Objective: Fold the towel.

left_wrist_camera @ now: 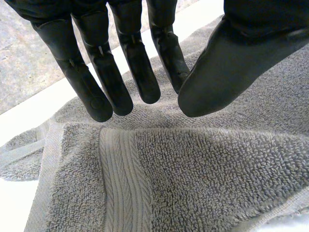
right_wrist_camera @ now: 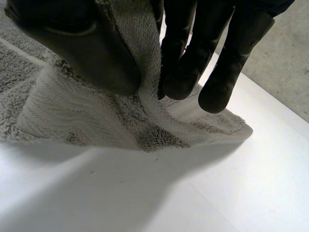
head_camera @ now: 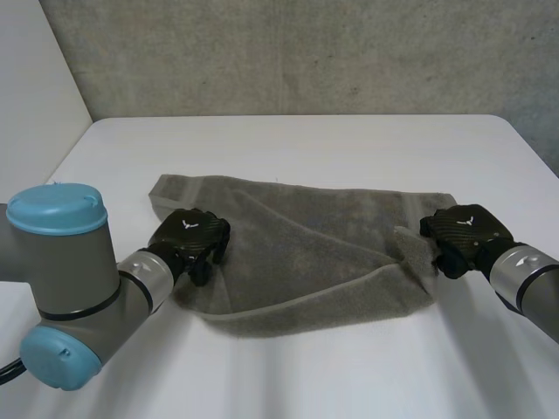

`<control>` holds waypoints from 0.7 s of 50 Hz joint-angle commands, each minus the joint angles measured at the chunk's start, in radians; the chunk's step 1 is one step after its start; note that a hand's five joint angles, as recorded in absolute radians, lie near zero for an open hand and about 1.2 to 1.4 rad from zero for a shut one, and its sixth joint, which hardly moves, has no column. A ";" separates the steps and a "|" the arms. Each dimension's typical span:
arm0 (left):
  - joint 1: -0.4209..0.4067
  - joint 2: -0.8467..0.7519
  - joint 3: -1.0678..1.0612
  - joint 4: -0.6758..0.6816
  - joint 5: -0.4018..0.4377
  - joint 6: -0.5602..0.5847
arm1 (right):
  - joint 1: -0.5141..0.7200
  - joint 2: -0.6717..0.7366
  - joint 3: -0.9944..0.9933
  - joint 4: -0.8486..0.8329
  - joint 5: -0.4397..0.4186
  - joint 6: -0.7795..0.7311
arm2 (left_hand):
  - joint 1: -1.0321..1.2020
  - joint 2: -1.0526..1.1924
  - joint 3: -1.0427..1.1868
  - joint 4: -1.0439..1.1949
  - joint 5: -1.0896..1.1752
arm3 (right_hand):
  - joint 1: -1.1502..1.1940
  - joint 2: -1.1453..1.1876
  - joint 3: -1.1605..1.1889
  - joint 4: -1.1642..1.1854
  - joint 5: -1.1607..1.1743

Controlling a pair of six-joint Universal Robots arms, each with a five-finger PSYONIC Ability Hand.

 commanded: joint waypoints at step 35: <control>0.083 0.198 -0.152 0.049 0.095 -0.072 | -0.034 0.045 -0.124 0.076 0.033 0.020 | -0.643 -0.644 -0.649 -0.638 -0.817 | 0.052 0.060 0.039 0.039 0.053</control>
